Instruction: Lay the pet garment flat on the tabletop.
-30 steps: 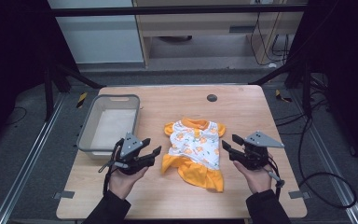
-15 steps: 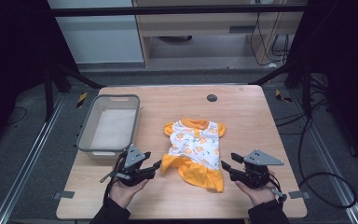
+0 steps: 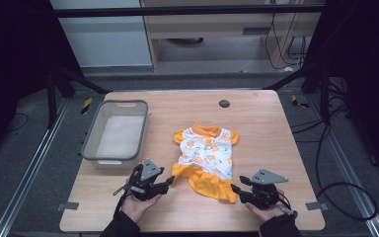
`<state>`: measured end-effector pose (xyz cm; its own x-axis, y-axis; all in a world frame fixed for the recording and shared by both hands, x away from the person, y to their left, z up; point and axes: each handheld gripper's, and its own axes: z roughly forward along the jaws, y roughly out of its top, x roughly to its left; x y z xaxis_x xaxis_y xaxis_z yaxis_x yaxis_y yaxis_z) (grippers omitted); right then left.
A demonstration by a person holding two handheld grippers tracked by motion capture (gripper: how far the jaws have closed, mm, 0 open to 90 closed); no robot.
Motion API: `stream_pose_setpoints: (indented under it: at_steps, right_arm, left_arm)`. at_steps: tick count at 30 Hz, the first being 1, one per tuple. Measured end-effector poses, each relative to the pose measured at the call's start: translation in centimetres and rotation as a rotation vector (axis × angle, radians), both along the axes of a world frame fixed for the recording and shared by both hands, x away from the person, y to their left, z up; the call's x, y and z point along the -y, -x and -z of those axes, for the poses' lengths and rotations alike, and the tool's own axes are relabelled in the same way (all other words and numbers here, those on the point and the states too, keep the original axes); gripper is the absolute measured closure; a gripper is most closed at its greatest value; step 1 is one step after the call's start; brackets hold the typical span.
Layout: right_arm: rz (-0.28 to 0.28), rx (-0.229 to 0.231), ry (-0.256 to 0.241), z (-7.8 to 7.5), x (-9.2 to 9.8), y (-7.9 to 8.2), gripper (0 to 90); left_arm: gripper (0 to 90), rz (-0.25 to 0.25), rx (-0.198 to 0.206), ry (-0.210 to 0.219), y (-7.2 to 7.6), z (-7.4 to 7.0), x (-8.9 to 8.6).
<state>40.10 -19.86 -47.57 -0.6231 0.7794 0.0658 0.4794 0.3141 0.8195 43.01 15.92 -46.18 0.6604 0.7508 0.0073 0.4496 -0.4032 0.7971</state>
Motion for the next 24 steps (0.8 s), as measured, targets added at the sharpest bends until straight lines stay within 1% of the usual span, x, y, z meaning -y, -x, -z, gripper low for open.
stream_pose_setpoints:
  at_steps: [2, 5, 6, 7, 9, 10, 11, 12, 13, 14, 15, 16, 17, 19, 20, 21, 22, 23, 24]
  right_arm:
    - [0.001, -0.007, 0.002, 0.2, 0.0, -0.1, 54.1]
    - [0.001, -0.02, 0.005, 0.4, 0.0, -0.2, 54.6]
    - [-0.002, -0.032, 0.02, 0.7, -0.1, -0.3, 55.4]
    - [-0.002, -0.032, 0.02, 0.7, -0.1, -0.3, 55.4]
    - [-0.007, -0.052, 0.032, 1.1, -0.1, -0.5, 57.0]
    - [-0.008, -0.059, 0.035, 1.1, -0.1, -0.5, 57.4]
    - [-0.008, -0.059, 0.035, 1.1, -0.1, -0.5, 57.4]
    - [-0.016, -0.073, 0.035, 1.3, -0.2, -0.5, 58.2]
    - [-0.016, -0.073, 0.035, 1.3, -0.2, -0.5, 58.2]
    - [-0.028, -0.084, 0.043, 1.5, -0.4, -0.6, 58.7]
    - [-0.035, -0.09, 0.049, 1.6, -0.6, -0.6, 59.1]
    - [-0.035, -0.09, 0.049, 1.6, -0.6, -0.6, 59.1]
    - [-0.046, -0.106, 0.069, 1.8, -1.0, -0.6, 59.8]
    - [-0.054, -0.115, 0.077, 2.0, -1.2, -0.6, 60.1]
    - [-0.056, -0.121, 0.092, 2.0, -1.3, -0.6, 61.0]
    - [-0.062, -0.121, 0.1, 2.1, -1.4, -0.5, 62.4]
    - [-0.064, -0.132, 0.116, 2.2, -1.5, -0.6, 66.7]
    - [-0.06, -0.142, 0.116, 2.2, -1.4, -0.6, 68.9]
    - [-0.06, -0.142, 0.116, 2.2, -1.4, -0.6, 68.9]
  left_arm:
    - [49.0, 0.008, -0.014, -0.014, -0.2, 0.4, 0.6]
    - [49.4, 0.011, -0.02, -0.025, -0.4, 0.7, 0.9]
    - [49.5, 0.007, -0.022, -0.04, -0.5, 1.0, 1.3]
    - [49.5, 0.007, -0.022, -0.04, -0.5, 1.0, 1.3]
    - [49.9, -0.004, -0.024, -0.072, -0.7, 1.5, 1.7]
    - [50.4, -0.005, -0.029, -0.074, -0.7, 1.6, 1.8]
    - [51.1, -0.005, -0.029, -0.074, -0.7, 1.6, 1.8]
    - [52.4, -0.004, -0.04, -0.079, -0.8, 1.9, 2.0]
    - [53.3, -0.004, -0.04, -0.079, -0.8, 1.9, 2.0]
    - [54.9, -0.002, -0.048, -0.092, -0.9, 2.1, 2.1]
    - [57.0, -0.001, -0.049, -0.095, -1.0, 2.2, 2.1]
    - [59.0, -0.001, -0.049, -0.095, -1.0, 2.2, 2.1]
    - [61.4, -0.006, -0.058, -0.09, -1.1, 2.2, 2.1]
    - [66.7, -0.006, -0.065, -0.084, -1.2, 2.2, 2.0]
    - [66.7, -0.007, -0.068, -0.078, -1.2, 2.1, 2.0]
    - [69.7, -0.007, -0.069, -0.075, -1.1, 2.1, 1.9]
    - [75.7, -0.006, -0.07, -0.067, -1.1, 2.0, 1.9]
    - [78.0, -0.005, -0.071, -0.053, -1.0, 1.8, 1.7]
    - [80.0, -0.005, -0.071, -0.053, -1.0, 1.8, 1.7]
